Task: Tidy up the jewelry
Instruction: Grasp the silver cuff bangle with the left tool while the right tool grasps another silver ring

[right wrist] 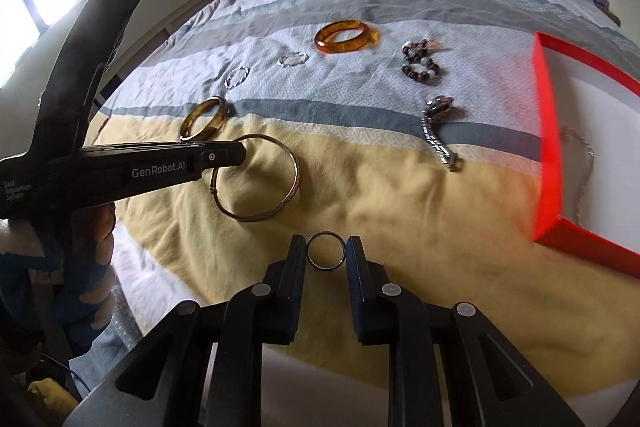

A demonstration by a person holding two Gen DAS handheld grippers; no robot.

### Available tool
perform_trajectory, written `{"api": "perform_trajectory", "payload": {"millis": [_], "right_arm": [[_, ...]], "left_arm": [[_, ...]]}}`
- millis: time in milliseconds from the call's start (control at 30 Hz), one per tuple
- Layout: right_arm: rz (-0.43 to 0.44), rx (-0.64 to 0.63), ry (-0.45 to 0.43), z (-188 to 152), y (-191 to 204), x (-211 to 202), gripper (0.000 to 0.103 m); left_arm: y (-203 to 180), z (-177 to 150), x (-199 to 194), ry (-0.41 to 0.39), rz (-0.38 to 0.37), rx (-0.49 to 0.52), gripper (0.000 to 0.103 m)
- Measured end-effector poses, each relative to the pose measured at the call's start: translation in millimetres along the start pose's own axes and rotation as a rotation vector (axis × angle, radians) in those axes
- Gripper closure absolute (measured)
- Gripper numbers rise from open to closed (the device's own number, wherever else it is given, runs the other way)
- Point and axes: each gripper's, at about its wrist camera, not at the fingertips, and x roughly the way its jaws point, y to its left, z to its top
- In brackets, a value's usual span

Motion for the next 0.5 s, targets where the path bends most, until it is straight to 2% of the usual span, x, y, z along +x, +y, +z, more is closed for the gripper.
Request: {"api": "perform_trajectory", "payload": {"millis": [500], "right_arm": [[-0.034, 0.029, -0.15, -48.2, -3.5, -101.1, 0.083]], "left_arm": [[-34.4, -40.6, -72.3, -0.079, 0.027, 0.02, 0.098]]}}
